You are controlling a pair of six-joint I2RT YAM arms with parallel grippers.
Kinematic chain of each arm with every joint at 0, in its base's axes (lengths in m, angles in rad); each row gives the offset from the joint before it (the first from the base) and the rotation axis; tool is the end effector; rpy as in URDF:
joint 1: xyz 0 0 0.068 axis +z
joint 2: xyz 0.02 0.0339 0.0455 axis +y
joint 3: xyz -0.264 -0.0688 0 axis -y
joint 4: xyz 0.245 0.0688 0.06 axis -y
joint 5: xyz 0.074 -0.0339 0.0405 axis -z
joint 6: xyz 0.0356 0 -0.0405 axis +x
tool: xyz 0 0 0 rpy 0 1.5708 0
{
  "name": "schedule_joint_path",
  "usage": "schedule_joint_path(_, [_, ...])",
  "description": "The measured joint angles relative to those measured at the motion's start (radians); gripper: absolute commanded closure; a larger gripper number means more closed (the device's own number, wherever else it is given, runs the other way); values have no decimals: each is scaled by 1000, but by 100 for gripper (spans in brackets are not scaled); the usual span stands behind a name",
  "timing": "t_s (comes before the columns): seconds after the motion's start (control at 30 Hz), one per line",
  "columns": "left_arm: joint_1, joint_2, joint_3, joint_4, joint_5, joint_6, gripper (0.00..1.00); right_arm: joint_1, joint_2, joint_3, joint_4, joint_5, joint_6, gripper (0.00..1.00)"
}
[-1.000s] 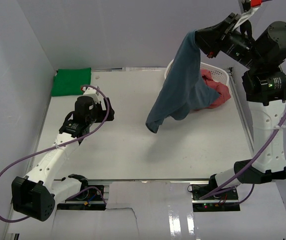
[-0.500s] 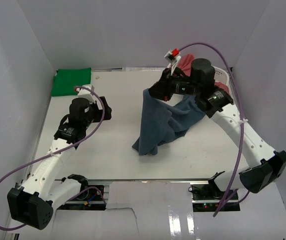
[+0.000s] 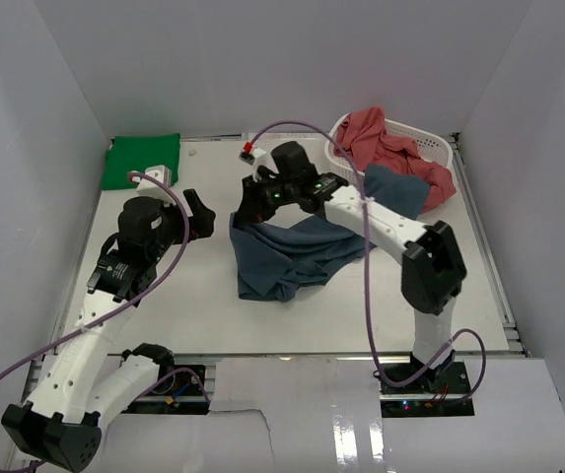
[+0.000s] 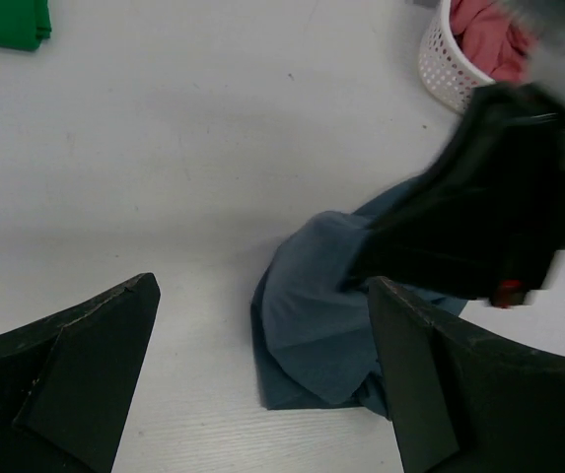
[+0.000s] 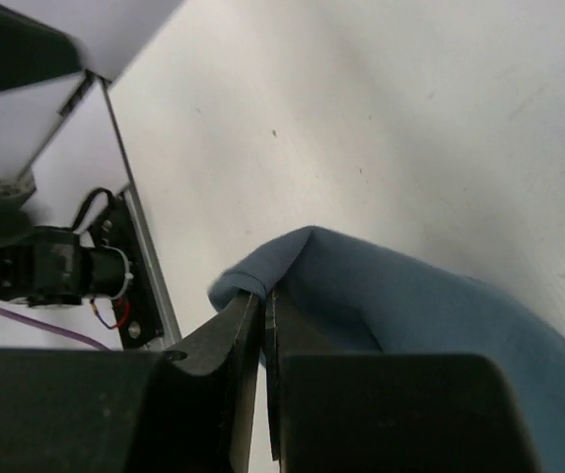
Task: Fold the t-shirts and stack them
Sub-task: Move the tshirt to the center of the board, then flatten out the tshirt
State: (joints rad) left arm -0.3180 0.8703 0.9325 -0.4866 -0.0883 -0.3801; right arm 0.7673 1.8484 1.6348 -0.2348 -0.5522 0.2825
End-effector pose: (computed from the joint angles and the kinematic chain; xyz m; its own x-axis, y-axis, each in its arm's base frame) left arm 0.1818 -0.0565 0.3454 -0.4504 -0.2408 -0.8597 0.0732 0.9497 -0.3044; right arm 0.3027 0.3178 0.3289 -0.5593 -0.2097 -0.8020 -0.8074 0.3573 0.4696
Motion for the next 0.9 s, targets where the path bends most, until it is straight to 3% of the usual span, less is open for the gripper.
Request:
schedule_joint_path(0.27, [0,-25,45,-40,8,-6,2,107,403,330,-69,-9,3,92])
schedule_joint_path(0.37, [0,-34,45,-57,11,-5,2,125,405,330,-68,-33,18,87])
schedule_joint_path(0.4, [0,-41,45,-61,11,-3,2,128,401,330,-61,-32,17,74])
schedule_joint_path(0.57, [0,-60,45,-68,26,5,2,110,362,316,-69,45,-26,51])
schedule_joint_path(0.67, [0,-40,45,-71,51,13,2,69,304,266,-89,109,-57,42])
schedule_joint_path(0.9, [0,89,43,-77,161,49,2,-98,106,83,-118,268,-101,34])
